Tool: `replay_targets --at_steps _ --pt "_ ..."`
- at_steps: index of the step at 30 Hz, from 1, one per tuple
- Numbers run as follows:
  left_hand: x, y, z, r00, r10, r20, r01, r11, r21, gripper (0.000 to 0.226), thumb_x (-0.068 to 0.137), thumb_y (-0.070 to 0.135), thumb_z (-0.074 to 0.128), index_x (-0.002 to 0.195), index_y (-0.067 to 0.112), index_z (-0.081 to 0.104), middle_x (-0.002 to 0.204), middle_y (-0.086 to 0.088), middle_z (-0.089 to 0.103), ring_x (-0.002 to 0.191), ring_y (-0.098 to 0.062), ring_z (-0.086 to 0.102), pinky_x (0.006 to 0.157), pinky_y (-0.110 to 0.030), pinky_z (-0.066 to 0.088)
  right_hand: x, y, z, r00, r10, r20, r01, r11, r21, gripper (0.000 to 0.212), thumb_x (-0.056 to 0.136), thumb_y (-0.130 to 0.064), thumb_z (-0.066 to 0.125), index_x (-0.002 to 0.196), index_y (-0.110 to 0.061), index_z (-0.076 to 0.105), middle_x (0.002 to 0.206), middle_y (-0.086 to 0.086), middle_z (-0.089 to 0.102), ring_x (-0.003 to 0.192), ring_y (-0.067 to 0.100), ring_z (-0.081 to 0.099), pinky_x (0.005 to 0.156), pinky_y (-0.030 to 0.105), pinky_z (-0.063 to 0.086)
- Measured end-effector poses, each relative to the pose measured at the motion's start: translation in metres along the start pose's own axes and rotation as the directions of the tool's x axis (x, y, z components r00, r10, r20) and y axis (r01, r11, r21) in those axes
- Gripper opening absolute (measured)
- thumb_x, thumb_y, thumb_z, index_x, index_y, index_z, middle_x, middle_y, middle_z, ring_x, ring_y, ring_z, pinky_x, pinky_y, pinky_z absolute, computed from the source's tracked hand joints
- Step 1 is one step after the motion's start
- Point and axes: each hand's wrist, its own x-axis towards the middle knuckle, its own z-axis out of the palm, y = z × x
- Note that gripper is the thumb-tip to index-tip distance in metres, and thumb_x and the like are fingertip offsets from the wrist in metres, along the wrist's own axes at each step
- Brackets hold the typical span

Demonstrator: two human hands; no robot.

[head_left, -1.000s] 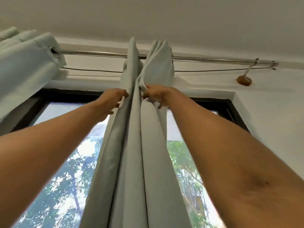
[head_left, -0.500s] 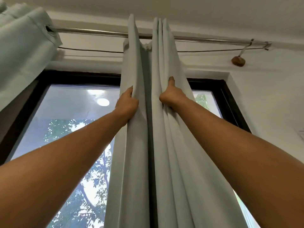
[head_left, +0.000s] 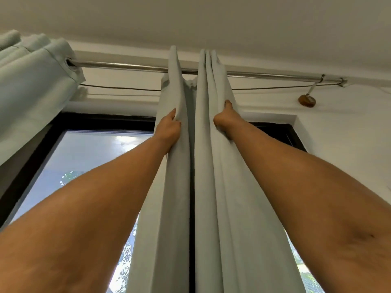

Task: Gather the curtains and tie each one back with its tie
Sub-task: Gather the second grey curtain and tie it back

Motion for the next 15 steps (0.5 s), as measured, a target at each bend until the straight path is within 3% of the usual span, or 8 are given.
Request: replay_targets --at_steps 2,3,5,7,9,11,13,15 --pt "-0.004 0.001 0.012 1.000 0.018 -0.002 -0.018 0.998 -0.068 0.044 0.104 0.021 0.037 0.147 0.017 0.037 0.138 -0.008 0.050 0.120 -0.026 0.050 0.100 -0.034 0.043 0.001 -0.003 0.006 0.997 -0.069 -0.017 0.069 0.997 0.041 0.062 0.095 -0.015 0.042 0.150 -0.026 0.016 0.142 0.013 0.039 0.115 0.031 0.046 0.098 0.037 0.039" --pt "-0.008 0.005 0.021 0.999 0.028 0.016 -0.026 0.993 -0.118 0.040 0.104 0.020 0.036 0.143 0.015 0.044 0.128 -0.008 0.055 0.114 -0.025 0.054 0.091 -0.029 0.046 0.001 -0.008 0.010 0.992 -0.123 0.008 0.122 0.988 0.092 0.058 0.095 -0.014 0.042 0.148 -0.024 0.024 0.142 0.013 0.042 0.121 0.032 0.045 0.105 0.038 0.037" --pt "-0.015 0.023 0.038 0.996 0.048 0.075 -0.028 0.968 -0.248 0.034 0.103 0.017 0.037 0.131 0.010 0.055 0.110 -0.009 0.064 0.101 -0.024 0.061 0.080 -0.026 0.051 0.001 -0.021 0.015 0.971 -0.238 0.024 0.232 0.960 0.159 0.050 0.092 -0.009 0.047 0.141 -0.017 0.042 0.133 0.015 0.053 0.119 0.033 0.051 0.106 0.042 0.040" --pt "-0.011 0.049 0.045 0.993 0.099 0.068 -0.073 0.947 -0.311 0.031 0.102 0.016 0.039 0.123 0.007 0.060 0.096 -0.008 0.067 0.091 -0.021 0.065 0.083 -0.032 0.056 0.002 -0.036 -0.002 0.964 -0.263 -0.022 0.259 0.923 0.284 0.039 0.089 0.000 0.048 0.128 -0.005 0.055 0.115 0.016 0.062 0.103 0.029 0.060 0.093 0.040 0.050" --pt "-0.003 0.075 0.040 0.984 0.166 0.065 -0.141 0.947 -0.287 0.030 0.103 0.018 0.040 0.119 0.006 0.062 0.099 -0.010 0.067 0.093 -0.022 0.065 0.093 -0.039 0.053 0.007 -0.041 -0.037 0.958 -0.287 0.010 0.259 0.878 0.402 0.027 0.082 0.013 0.046 0.101 0.004 0.064 0.084 0.011 0.069 0.074 0.020 0.065 0.068 0.029 0.057" --pt "0.006 0.085 0.035 0.979 0.170 0.114 -0.134 0.952 -0.275 0.029 0.103 0.022 0.041 0.119 0.010 0.062 0.111 -0.014 0.066 0.104 -0.029 0.063 0.096 -0.044 0.051 0.003 -0.038 -0.065 0.957 -0.288 0.039 0.259 0.907 0.332 0.027 0.074 0.016 0.046 0.078 -0.005 0.062 0.058 0.002 0.065 0.047 0.011 0.060 0.044 0.017 0.047" --pt "0.004 0.076 0.038 0.980 0.142 0.141 -0.106 0.966 -0.236 0.028 0.102 0.022 0.042 0.119 0.013 0.062 0.113 -0.013 0.065 0.106 -0.029 0.062 0.097 -0.045 0.051 -0.009 -0.033 -0.065 0.949 -0.292 0.116 0.261 0.938 0.228 0.028 0.075 0.016 0.047 0.079 -0.009 0.060 0.064 0.003 0.060 0.049 0.011 0.059 0.040 0.014 0.044" --pt "-0.013 0.053 0.044 0.980 0.117 0.162 -0.071 0.962 -0.263 0.023 0.102 0.019 0.043 0.111 0.017 0.063 0.103 -0.008 0.067 0.098 -0.023 0.064 0.087 -0.040 0.054 -0.022 -0.027 -0.045 0.931 -0.300 0.207 0.268 0.948 0.169 0.023 0.081 0.011 0.052 0.093 -0.004 0.062 0.077 0.006 0.060 0.064 0.013 0.059 0.048 0.015 0.050"
